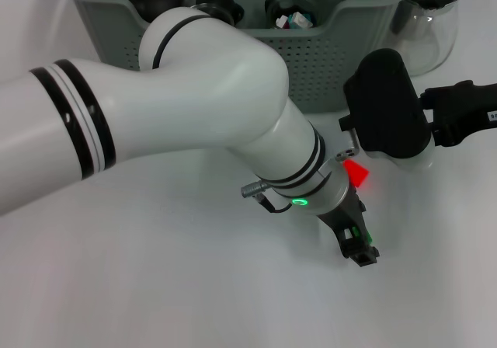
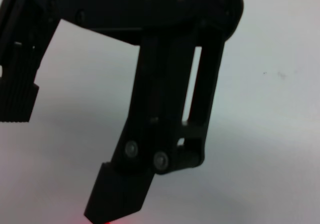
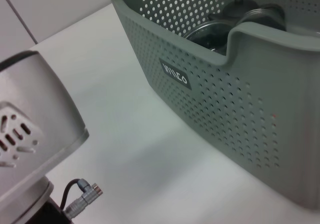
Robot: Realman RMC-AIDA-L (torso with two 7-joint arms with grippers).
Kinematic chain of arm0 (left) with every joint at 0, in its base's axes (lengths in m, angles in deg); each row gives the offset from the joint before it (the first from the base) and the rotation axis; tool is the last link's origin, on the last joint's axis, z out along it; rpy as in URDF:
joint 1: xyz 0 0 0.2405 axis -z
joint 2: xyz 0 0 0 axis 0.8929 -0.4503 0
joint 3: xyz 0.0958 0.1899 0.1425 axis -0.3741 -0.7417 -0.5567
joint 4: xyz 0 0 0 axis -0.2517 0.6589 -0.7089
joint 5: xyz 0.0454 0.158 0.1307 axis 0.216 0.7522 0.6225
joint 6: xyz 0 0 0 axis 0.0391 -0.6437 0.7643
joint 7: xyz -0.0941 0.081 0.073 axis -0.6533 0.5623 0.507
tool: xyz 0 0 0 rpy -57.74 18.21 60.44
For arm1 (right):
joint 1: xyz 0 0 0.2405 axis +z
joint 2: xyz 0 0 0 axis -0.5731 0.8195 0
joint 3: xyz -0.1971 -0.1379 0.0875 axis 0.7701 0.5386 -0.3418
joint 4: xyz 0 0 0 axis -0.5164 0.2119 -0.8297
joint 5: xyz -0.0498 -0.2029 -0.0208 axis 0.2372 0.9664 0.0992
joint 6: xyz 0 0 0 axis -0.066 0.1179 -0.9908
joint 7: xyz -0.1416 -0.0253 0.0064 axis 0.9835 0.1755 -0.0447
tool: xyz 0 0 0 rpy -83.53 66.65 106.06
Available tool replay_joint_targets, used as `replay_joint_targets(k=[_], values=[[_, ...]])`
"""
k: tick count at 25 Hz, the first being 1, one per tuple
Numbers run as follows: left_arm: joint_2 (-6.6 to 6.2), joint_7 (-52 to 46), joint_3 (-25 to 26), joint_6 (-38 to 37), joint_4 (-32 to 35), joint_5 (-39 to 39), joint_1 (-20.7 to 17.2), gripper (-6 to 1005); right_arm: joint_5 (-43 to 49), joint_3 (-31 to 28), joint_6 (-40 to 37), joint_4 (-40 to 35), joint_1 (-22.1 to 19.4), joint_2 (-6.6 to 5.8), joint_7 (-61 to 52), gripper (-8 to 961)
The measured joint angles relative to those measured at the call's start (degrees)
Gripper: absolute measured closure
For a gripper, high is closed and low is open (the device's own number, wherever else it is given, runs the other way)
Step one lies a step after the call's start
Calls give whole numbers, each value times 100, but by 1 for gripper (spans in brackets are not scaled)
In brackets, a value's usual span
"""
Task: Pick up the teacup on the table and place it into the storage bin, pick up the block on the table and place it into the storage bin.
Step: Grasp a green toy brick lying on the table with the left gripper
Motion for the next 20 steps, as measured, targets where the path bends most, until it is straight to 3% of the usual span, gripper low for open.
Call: replay_joint_targets(k=[1,20], values=[[0,0,-1,0,-4,0,0,325,0,0,0,0,3,0,0,6],[0,-69,-70,182,-91,-39,-3,345,0,-11,8,0,12,6,29,6]])
